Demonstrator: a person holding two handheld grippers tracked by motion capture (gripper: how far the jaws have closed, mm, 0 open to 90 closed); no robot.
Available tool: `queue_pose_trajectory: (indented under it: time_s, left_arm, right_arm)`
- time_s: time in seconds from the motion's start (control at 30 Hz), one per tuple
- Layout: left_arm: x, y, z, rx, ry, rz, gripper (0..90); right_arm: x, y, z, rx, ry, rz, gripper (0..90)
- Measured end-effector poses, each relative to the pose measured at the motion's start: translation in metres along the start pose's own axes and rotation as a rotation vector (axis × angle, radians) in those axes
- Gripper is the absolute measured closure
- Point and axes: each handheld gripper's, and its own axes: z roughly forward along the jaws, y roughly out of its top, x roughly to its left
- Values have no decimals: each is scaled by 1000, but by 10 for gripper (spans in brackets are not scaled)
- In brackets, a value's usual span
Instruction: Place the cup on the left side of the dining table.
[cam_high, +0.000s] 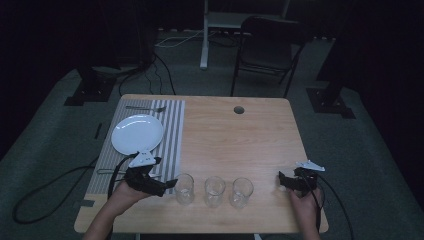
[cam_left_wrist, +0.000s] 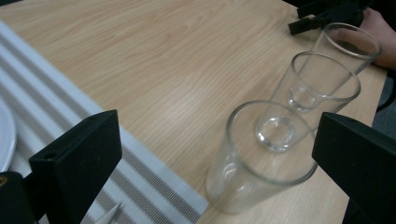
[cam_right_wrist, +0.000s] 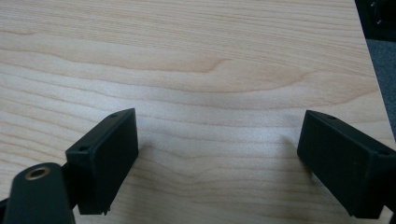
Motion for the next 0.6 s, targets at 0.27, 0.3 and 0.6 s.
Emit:
queue_pose_trajectory:
  time_s: [0.27, 0.3, 0.6]
  left_arm:
    - [-16, 16, 18, 32, -72, 50, 19]
    - [-17, 18, 21, 36, -72, 58, 19]
    - [-30, 32, 38, 68, -124, 104, 19]
  right_arm:
    - [0, 0, 0, 0, 0, 0, 121]
    - [0, 0, 0, 0, 0, 0, 121]
    - [0, 0, 0, 0, 0, 0, 121]
